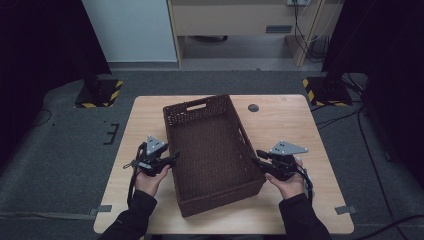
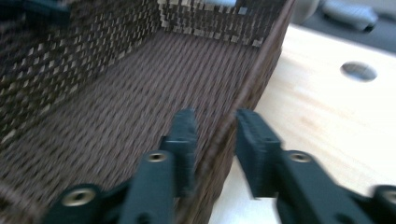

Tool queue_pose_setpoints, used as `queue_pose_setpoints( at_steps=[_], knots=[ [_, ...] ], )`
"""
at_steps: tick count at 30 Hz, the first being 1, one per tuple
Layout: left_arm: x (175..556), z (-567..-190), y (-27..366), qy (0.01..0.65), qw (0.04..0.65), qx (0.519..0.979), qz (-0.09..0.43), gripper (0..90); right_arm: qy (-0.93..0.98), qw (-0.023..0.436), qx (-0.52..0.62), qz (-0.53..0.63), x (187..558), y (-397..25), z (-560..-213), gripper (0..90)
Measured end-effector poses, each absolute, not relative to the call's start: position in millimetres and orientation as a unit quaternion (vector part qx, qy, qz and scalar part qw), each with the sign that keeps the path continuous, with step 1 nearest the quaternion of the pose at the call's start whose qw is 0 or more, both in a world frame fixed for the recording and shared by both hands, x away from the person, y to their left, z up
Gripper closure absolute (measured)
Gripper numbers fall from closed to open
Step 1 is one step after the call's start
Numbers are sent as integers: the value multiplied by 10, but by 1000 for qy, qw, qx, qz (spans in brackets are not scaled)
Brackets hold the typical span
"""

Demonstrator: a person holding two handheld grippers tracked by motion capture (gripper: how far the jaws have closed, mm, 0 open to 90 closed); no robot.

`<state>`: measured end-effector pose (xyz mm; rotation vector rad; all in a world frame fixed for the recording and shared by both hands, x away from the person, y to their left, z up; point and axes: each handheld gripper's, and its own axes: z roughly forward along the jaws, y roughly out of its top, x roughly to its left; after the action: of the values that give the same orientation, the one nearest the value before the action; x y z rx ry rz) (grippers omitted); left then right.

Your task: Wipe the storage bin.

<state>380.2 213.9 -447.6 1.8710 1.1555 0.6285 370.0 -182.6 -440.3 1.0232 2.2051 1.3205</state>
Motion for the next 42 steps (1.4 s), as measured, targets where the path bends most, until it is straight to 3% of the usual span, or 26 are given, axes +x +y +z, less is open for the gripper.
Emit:
queue_pose_setpoints(
  at_steps=[5, 12, 18, 27, 31, 42],
  knots=[
    [3893, -4520, 2202, 469, 435, 731, 237, 497, 786, 198, 365, 458, 3797, -1724, -4464, 614],
    [3833, -4494, 2178, 464, 425, 737, 245, 490, 785, 187, 369, 461, 3760, -1701, -4488, 683],
    [3779, -4528, 2116, 458, 396, 754, 254, 460, 793, 176, 357, 461, 3635, -1685, -4467, 655],
    [3894, -4553, 2152, 463, 400, 754, 238, 528, 779, 211, 369, 461, 3776, -1624, -4490, 574],
    [3899, -4558, 2162, 457, 403, 756, 238, 521, 777, 195, 371, 469, 3775, -1611, -4508, 637],
    [3898, -4553, 2220, 448, 403, 764, 229, 535, 787, 192, 362, 461, 3623, -1572, -4467, 629]
  ],
)
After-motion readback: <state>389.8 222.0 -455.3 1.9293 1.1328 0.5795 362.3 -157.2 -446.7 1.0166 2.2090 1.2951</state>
